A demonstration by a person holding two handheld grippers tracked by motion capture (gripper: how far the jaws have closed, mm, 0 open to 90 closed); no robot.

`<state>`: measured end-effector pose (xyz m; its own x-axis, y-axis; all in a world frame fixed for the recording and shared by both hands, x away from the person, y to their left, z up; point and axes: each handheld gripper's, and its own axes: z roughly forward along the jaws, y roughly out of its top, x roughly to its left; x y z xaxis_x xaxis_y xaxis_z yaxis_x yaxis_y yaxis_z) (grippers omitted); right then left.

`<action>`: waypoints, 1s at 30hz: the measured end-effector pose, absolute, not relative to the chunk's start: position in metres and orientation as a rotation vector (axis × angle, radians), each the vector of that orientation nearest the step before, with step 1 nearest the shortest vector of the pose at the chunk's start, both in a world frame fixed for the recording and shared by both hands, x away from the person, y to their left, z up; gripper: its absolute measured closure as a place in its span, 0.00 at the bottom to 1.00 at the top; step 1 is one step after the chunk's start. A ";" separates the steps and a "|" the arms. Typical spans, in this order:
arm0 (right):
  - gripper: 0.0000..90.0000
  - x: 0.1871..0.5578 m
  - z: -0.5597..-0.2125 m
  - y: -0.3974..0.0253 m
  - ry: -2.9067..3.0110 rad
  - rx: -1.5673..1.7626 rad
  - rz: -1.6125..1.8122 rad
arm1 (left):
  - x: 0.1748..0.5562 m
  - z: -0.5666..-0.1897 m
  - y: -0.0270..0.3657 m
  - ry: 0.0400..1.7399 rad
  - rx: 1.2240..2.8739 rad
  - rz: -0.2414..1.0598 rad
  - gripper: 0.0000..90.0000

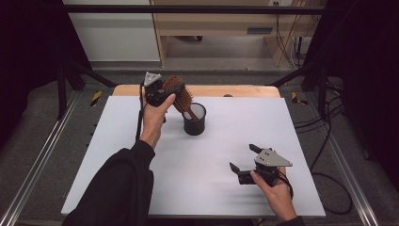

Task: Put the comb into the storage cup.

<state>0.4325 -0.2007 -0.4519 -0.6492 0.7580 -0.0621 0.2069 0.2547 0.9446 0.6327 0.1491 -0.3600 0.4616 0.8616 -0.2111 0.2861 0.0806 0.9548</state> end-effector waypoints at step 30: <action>0.03 0.433 -0.452 -0.200 2.019 0.870 1.394 | 0.627 -0.361 0.148 1.061 1.474 0.627 0.05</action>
<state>0.4326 -0.2000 -0.4523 -0.6507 0.7565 -0.0650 0.2075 0.2595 0.9432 0.6265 0.1480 -0.3612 0.4471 0.8758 -0.1820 0.2627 0.0659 0.9626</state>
